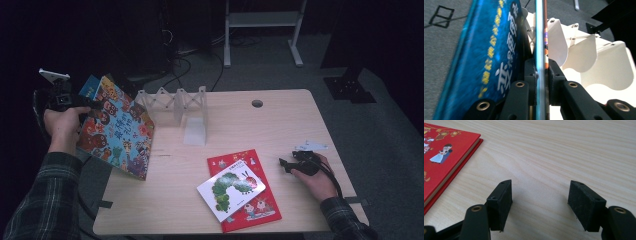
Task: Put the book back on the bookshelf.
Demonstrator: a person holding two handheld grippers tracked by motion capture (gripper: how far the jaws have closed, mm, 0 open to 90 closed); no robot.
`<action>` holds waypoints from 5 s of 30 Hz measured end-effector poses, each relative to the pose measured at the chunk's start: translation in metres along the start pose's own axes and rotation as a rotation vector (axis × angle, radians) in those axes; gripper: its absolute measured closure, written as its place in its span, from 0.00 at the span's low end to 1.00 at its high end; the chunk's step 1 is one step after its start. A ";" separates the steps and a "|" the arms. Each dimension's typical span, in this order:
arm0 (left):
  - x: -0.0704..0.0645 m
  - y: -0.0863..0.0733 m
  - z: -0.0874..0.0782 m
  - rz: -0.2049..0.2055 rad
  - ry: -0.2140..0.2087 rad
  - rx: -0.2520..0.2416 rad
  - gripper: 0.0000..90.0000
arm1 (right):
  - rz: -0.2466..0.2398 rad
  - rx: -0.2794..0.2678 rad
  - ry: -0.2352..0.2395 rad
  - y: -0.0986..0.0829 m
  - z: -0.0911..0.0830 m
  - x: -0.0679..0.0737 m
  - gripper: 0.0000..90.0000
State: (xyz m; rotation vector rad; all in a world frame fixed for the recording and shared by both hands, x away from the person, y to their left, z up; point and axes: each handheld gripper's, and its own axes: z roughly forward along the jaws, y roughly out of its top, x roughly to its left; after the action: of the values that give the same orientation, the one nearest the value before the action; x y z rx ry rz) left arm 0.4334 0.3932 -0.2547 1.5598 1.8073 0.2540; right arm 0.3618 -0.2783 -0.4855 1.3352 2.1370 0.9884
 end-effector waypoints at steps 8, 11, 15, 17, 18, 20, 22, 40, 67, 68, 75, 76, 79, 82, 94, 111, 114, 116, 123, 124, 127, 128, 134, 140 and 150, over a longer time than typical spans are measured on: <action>-0.008 0.004 0.007 0.014 0.053 -0.009 0.87 | -0.003 -0.001 0.001 0.000 0.000 0.000 0.39; -0.004 0.004 0.003 0.018 0.064 -0.016 0.85 | 0.000 -0.002 0.002 0.000 0.000 0.001 0.39; 0.002 0.002 0.000 0.026 0.083 -0.010 0.78 | -0.002 -0.001 0.002 0.000 0.000 0.001 0.39; 0.002 0.001 0.000 0.039 0.094 -0.003 0.76 | -0.003 -0.001 0.002 0.000 0.000 0.000 0.39; 0.002 0.000 0.000 0.044 0.099 -0.002 0.75 | -0.003 -0.001 0.002 0.000 0.000 0.000 0.39; 0.001 -0.001 0.000 0.048 0.096 -0.002 0.73 | -0.004 -0.001 0.001 0.000 0.000 0.001 0.39; 0.000 -0.001 -0.001 0.057 0.101 -0.003 0.70 | -0.004 -0.001 0.002 0.000 0.000 0.001 0.39; -0.019 -0.014 -0.025 0.147 0.036 -0.117 0.41 | -0.007 0.001 0.005 0.000 0.000 0.002 0.38; -0.098 -0.125 0.014 0.349 -0.254 -0.072 0.53 | -0.023 0.011 0.029 -0.001 0.000 0.006 0.30; -0.101 -0.130 0.019 0.358 -0.261 -0.066 0.55 | -0.023 0.010 0.030 -0.001 -0.001 0.007 0.31; -0.120 -0.167 0.060 0.445 -0.279 0.015 0.61 | -0.030 0.033 0.035 -0.001 -0.006 0.007 0.40; -0.122 -0.172 0.066 0.453 -0.278 0.029 0.61 | -0.033 0.037 0.038 -0.001 -0.007 0.008 0.40; -0.126 -0.184 0.082 0.473 -0.287 0.067 0.66 | -0.031 0.040 0.055 -0.001 -0.011 0.010 0.42; -0.126 -0.195 0.097 0.478 -0.291 0.108 0.71 | -0.032 0.027 0.078 -0.001 -0.017 0.014 0.43; -0.122 -0.219 0.131 0.517 -0.331 0.221 0.66 | -0.064 -0.006 0.178 -0.001 -0.045 0.038 0.44; -0.139 -0.240 0.156 0.554 -0.369 0.318 0.69 | -0.147 0.036 0.292 -0.011 -0.049 0.076 0.43; -0.140 -0.242 0.158 0.551 -0.387 0.337 0.70 | -0.166 0.048 0.295 -0.012 -0.046 0.081 0.43; -0.142 -0.243 0.158 0.561 -0.394 0.343 0.71 | -0.175 0.053 0.296 -0.012 -0.044 0.083 0.43; -0.143 -0.245 0.156 0.569 -0.398 0.360 0.74 | -0.181 0.058 0.284 -0.011 -0.040 0.083 0.41; -0.143 -0.245 0.155 0.572 -0.401 0.363 0.74 | -0.182 0.054 0.280 -0.010 -0.039 0.083 0.40; -0.145 -0.247 0.154 0.583 -0.414 0.373 0.73 | -0.187 0.047 0.266 -0.007 -0.035 0.084 0.39; -0.146 -0.248 0.153 0.581 -0.422 0.376 0.73 | -0.190 0.043 0.262 -0.005 -0.033 0.084 0.39; -0.146 -0.249 0.153 0.536 -0.521 0.394 0.64 | -0.195 0.029 0.231 0.003 -0.021 0.084 0.37; -0.159 -0.259 0.158 0.575 -0.536 0.437 0.58 | -0.198 0.020 0.215 0.009 -0.007 0.087 0.36; -0.164 -0.262 0.157 0.566 -0.553 0.468 0.56 | -0.198 0.007 0.155 0.024 0.008 0.087 0.38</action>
State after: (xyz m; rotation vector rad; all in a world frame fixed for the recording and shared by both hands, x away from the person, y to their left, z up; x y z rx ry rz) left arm 0.3285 0.1304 -0.4553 2.1846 1.0096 -0.3447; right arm 0.3428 -0.1904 -0.4719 1.0550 2.3359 1.0321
